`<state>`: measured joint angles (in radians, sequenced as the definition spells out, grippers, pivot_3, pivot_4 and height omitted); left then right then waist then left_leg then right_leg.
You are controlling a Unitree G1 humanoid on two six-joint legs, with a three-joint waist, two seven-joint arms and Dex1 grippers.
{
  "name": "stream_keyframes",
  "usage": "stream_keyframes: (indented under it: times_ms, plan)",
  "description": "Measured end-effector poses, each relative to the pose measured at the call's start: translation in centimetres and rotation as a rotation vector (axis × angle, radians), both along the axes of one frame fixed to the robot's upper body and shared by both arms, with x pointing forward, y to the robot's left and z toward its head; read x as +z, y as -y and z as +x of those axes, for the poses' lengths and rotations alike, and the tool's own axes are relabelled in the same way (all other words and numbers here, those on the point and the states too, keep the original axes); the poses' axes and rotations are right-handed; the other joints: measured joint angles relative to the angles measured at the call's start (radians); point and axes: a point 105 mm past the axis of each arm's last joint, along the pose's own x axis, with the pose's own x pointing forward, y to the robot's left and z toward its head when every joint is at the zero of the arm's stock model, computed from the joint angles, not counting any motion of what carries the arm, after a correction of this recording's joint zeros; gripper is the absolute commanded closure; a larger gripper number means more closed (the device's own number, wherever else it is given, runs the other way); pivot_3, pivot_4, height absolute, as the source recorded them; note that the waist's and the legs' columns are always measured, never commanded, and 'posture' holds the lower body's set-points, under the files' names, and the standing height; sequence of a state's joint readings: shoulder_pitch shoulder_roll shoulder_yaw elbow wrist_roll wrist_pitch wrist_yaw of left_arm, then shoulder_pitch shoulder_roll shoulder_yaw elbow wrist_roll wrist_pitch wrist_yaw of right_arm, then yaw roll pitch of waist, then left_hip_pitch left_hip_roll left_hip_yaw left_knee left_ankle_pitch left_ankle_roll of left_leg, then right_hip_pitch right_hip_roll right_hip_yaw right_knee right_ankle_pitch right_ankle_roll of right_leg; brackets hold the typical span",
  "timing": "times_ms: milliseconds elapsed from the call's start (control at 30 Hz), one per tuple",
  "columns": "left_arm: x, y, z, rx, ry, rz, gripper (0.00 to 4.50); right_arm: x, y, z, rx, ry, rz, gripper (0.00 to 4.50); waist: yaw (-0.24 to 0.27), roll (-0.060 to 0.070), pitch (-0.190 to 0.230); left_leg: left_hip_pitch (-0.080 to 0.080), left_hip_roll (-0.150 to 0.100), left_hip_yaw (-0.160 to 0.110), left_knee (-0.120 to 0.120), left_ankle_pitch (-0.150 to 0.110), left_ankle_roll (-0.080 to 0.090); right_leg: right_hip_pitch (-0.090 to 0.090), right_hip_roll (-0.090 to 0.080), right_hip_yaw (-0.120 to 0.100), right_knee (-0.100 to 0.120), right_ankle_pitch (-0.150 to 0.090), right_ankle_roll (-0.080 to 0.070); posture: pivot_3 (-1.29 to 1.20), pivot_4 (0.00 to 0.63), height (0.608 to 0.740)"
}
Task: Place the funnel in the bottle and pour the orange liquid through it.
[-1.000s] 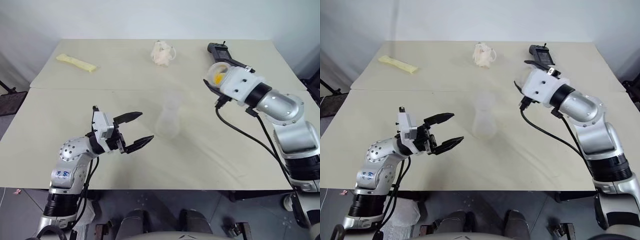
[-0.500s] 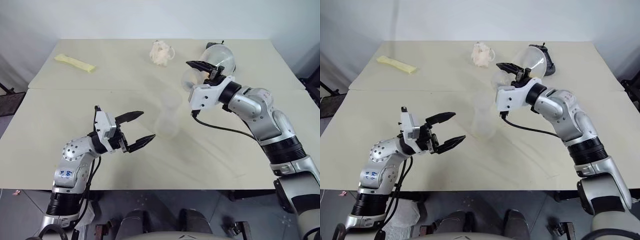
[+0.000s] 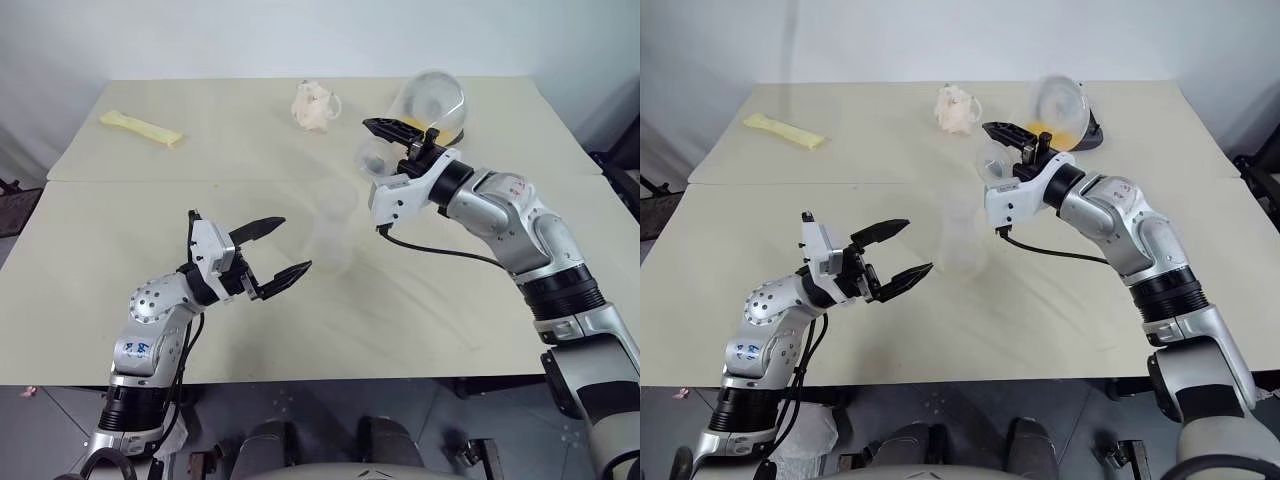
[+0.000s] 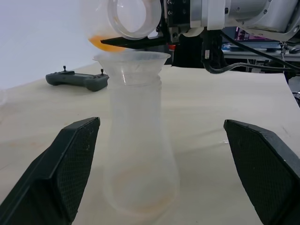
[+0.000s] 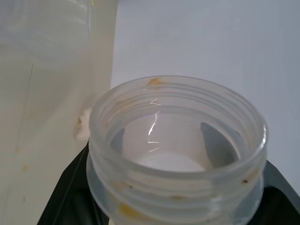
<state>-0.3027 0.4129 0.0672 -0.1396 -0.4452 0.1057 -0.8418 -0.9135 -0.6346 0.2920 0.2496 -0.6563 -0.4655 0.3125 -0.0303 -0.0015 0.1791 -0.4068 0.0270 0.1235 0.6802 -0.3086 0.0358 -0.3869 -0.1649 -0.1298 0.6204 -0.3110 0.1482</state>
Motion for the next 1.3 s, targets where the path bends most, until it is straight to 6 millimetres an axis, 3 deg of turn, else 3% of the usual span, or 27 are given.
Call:
stream_keyframes:
  times_ms: [733,1300]
  plan:
    - [0.0,0.2,0.0,0.014,0.017,-0.016,0.0,0.5,-1.9,-0.2,0.046,0.117,-0.071,2.01,0.0,0.0,0.0,0.0,0.0,0.0,0.0,0.0,0.0,0.0,0.0,0.0,0.0,0.0,0.0,0.0,0.15,0.74]
    - [0.0,0.2,0.0,0.017,0.029,-0.017,0.0,0.0,-2.0,0.1,0.05,0.129,-0.095,2.01,0.0,0.0,0.0,0.0,0.0,0.0,0.0,0.0,0.0,0.0,0.0,0.0,0.0,0.0,0.0,0.0,0.15,0.74]
